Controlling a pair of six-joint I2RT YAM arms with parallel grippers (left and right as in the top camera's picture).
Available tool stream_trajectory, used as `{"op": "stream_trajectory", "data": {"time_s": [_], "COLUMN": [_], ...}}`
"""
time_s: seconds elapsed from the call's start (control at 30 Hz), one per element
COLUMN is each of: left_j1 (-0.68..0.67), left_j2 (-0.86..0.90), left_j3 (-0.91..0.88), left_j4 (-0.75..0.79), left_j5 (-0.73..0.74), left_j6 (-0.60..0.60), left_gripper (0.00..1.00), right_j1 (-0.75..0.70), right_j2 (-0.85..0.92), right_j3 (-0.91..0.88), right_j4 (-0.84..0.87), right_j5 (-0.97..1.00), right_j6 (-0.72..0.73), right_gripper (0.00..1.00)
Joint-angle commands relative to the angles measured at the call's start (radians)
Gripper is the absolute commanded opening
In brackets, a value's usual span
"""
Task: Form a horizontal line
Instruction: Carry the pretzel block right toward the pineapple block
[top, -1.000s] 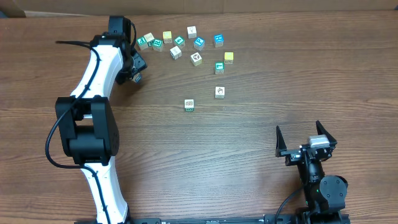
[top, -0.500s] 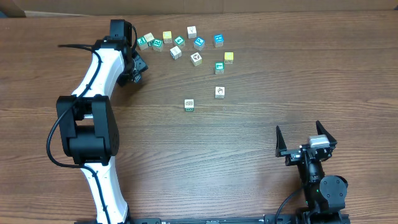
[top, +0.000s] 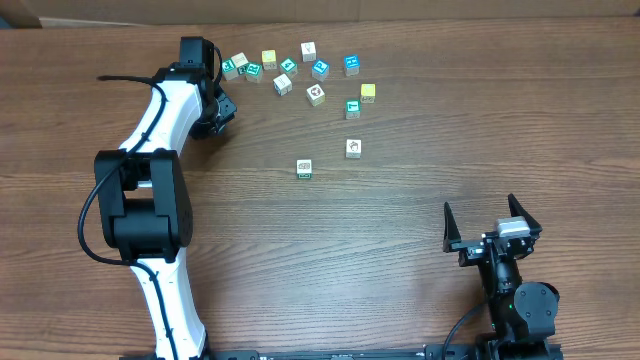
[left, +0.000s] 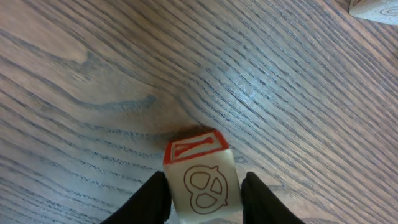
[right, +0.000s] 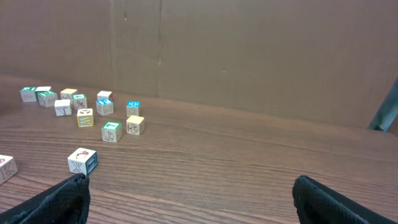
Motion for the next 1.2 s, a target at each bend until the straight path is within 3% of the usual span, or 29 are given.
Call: {"op": "stream_trajectory", "data": {"time_s": [0.0,0.23,0.37,0.67,0.93,1.17], "left_j1": [-0.002,-0.002,-0.002,-0.002,-0.008,-0.071], "left_j2": [0.014,0.009,-0.017,-0.162,-0.286,-0.293], "left_j3": [-0.01,-0.009,-0.008,-0.008,-0.008,-0.011], "left_j4": [-0.004,-0.013,-0.042,-0.121,-0.229,-0.33], "left_j5": [0.005,0.005,0.005,0.01,0.188,0.182], "left_j6": [0.0,0.087,0.143,0.188,0.24,0.281], "left_gripper": [0.28,0.22,0.27,0.26,0.27,0.27], "right_j1": [-0.007,-0.007,-0.007,-0.007,-0.007,-0.007], "right_j2": [-0.01,-0.01,-0.01,-0.01,-0.01,-0.01], "right_j3": [-0.011,-0.011,-0.011,-0.011,-0.011,-0.011], "right_j4": [0.006,0.006,0.006,0.006,0.006,0.006], "right_j5": [-0.005,-0.005,-0.005,-0.005,-0.005,-0.005], "right_j6": [-0.004,-0.004,-0.004,-0.003,-0.003,-0.003], "right_gripper": [1.0,1.0,1.0,1.0,1.0,1.0]}}
